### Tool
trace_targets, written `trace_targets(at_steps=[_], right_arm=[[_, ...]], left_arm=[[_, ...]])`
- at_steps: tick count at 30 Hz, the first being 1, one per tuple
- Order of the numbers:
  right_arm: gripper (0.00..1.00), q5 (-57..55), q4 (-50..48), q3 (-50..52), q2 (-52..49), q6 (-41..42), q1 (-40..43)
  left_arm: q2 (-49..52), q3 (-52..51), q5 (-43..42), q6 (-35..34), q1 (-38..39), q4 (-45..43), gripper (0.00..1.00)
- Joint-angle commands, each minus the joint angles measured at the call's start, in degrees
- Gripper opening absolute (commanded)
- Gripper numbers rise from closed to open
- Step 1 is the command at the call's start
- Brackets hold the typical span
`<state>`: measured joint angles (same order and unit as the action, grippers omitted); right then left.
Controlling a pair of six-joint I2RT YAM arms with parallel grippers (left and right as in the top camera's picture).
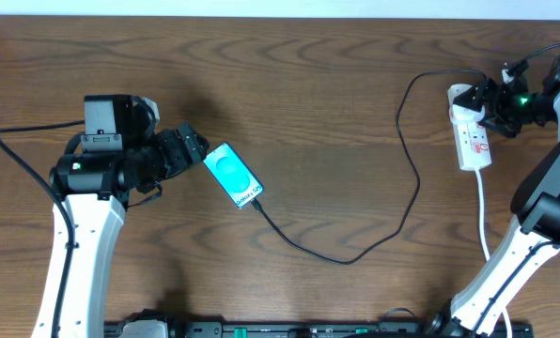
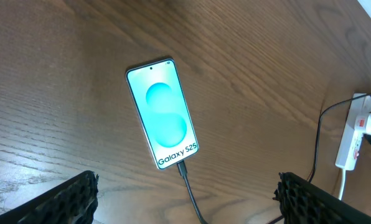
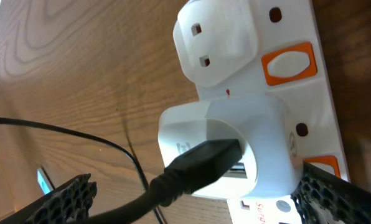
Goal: Plug charger to phone and switch on socket
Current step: 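Press the orange switch beside the charger with the right gripper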
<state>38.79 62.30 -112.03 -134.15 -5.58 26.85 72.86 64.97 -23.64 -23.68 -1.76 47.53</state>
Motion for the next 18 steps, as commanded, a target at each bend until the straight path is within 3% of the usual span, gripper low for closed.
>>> trace_targets(at_steps=[1,18], right_arm=[[0.99,0.52,0.74,-0.72,-0.83,0.83,-0.92],[0.99,-2.6,-0.37,-0.72,-0.83,0.35,0.44]], left_arm=[[0.24,0.13,0.39,1.16,-0.13,0.02,0.92],[0.24,0.13,0.39,1.16,-0.13,0.02,0.92]])
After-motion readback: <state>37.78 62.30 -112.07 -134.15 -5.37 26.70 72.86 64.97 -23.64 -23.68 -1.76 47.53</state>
